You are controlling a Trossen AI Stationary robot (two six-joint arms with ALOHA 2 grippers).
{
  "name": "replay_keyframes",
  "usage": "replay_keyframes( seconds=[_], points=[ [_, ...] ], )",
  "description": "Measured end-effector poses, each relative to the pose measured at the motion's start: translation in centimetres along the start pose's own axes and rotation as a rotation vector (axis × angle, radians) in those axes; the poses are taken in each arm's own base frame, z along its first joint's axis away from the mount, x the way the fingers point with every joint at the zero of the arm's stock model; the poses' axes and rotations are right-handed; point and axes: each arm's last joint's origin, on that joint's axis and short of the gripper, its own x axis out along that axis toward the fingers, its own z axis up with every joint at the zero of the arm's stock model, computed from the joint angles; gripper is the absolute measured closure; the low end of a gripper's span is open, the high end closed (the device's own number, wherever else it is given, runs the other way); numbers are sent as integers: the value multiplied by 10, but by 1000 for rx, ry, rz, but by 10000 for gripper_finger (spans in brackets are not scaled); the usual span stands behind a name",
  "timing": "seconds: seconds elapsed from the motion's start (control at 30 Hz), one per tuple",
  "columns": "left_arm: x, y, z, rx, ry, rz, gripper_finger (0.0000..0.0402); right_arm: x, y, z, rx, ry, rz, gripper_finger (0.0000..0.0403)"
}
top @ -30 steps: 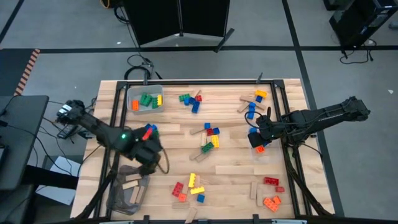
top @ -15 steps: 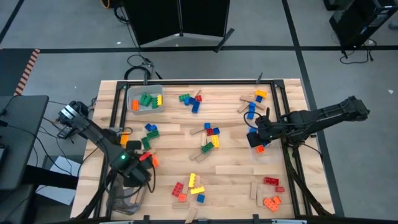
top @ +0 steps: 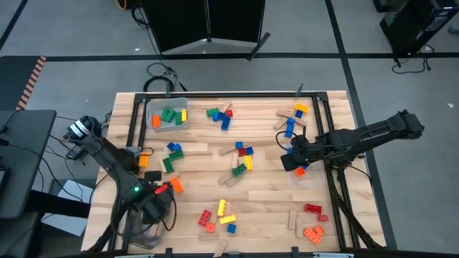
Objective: Sort blocks by size
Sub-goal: Put the brown block into the black bin
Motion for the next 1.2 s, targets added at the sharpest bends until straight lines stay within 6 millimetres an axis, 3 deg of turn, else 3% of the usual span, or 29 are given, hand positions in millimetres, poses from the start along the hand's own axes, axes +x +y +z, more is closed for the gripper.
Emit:
replay_keyframes(
  seconds=[0.37,0.63,0.83,1.2],
  points=[
    [-9,-6,-4,16,-98,23,334,1,2,0,1,-1,11,221],
    [-11,-19,-21,76,-74,-32,334,1,2,0,11,-2,15,221],
    [9,-28,-28,94,-116,-109,334,1,3,0,13,-3,27,221],
    [38,-14,-35,75,-129,-25,303,1,4,0,14,-4,35,221]
  ],
)
